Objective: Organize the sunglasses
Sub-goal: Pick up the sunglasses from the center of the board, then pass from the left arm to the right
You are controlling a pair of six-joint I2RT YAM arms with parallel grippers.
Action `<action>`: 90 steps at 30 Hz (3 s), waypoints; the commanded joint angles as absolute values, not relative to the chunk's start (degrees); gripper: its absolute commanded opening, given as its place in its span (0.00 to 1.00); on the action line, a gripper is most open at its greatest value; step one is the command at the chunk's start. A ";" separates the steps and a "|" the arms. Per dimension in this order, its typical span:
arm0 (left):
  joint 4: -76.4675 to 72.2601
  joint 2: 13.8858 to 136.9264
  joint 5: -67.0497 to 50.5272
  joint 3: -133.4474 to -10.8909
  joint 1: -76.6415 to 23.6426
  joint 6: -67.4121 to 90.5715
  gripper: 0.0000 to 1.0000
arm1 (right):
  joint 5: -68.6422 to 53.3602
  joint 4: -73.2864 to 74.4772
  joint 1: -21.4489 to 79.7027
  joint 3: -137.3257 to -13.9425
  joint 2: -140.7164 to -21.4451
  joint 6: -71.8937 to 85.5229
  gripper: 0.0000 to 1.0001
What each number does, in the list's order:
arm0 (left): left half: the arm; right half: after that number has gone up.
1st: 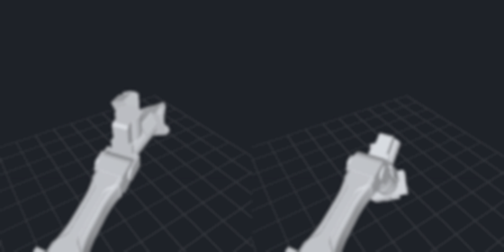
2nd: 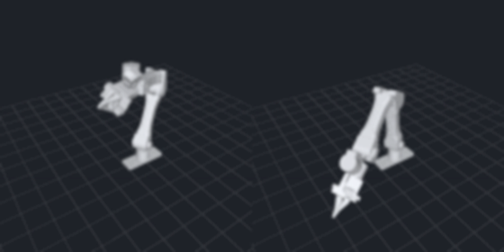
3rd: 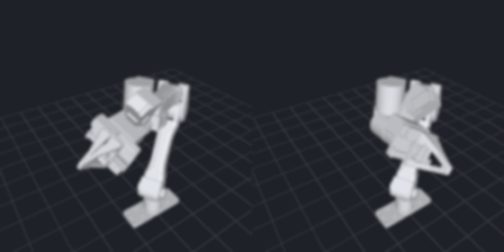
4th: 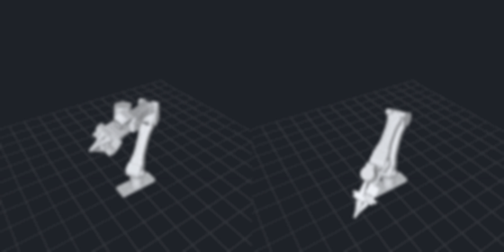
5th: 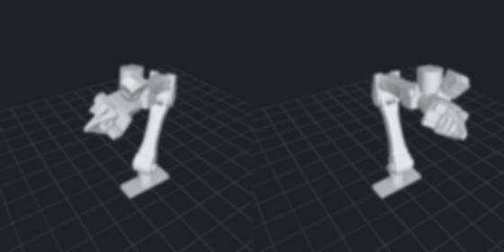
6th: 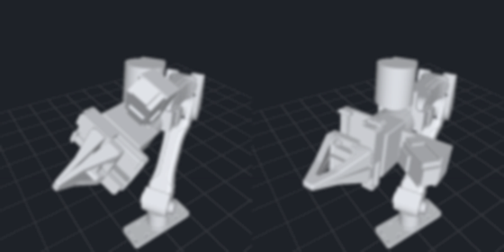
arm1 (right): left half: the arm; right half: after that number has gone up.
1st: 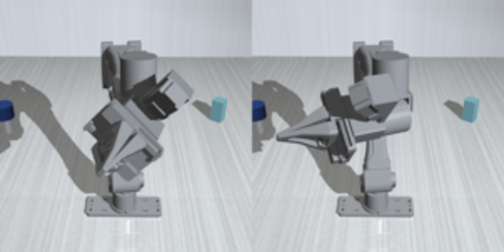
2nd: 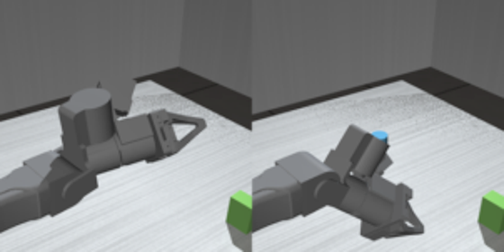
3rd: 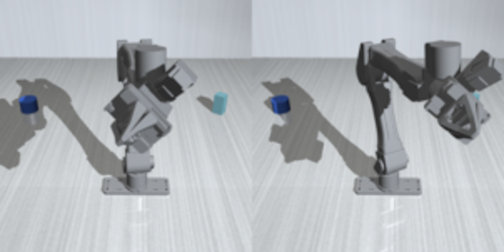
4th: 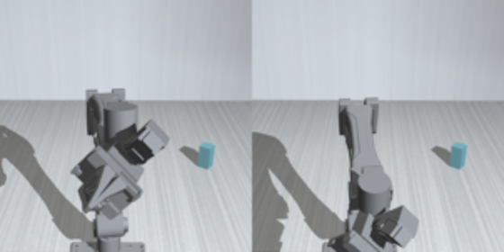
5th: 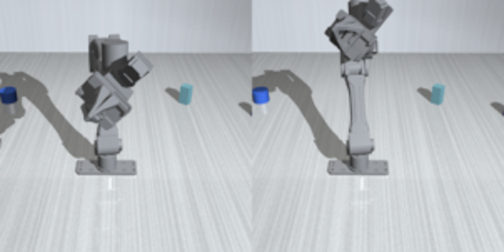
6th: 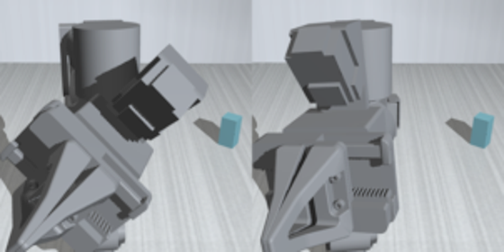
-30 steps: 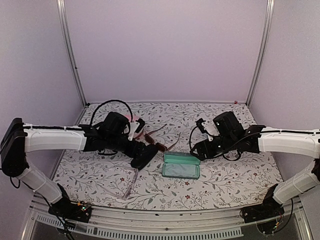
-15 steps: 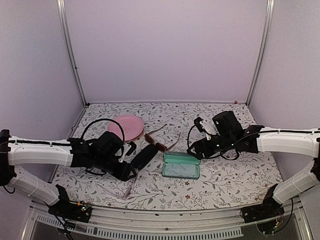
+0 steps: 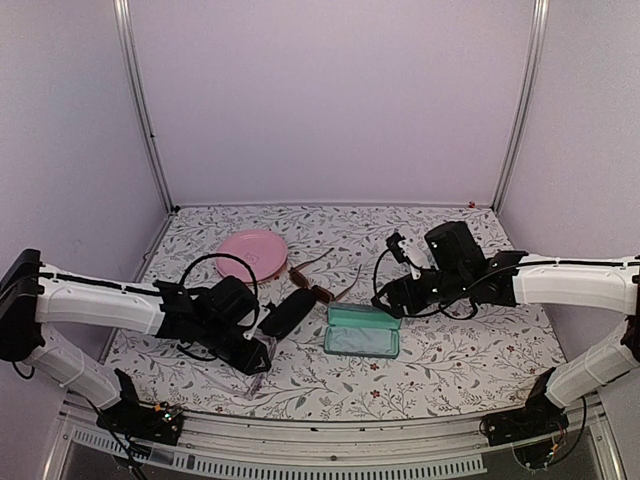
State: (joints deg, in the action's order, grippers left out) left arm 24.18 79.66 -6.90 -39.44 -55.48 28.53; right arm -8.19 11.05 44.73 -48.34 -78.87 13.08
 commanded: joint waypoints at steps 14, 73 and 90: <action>23.94 83.45 -10.53 -41.86 -57.40 27.77 0.12 | -9.13 7.82 45.07 -46.24 -79.35 14.48 0.82; 33.42 75.82 20.68 -60.09 -75.70 11.55 0.00 | -28.86 3.34 51.80 -65.02 -88.98 29.64 0.88; 26.59 79.26 21.14 -60.83 -77.34 5.90 0.00 | -41.44 -9.46 49.01 -58.81 -93.41 37.05 0.61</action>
State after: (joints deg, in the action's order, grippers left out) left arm 29.76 78.41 20.27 -59.90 -76.36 8.29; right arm -37.06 -5.08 49.15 -60.10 -92.12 35.44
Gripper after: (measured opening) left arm 0.030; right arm 0.651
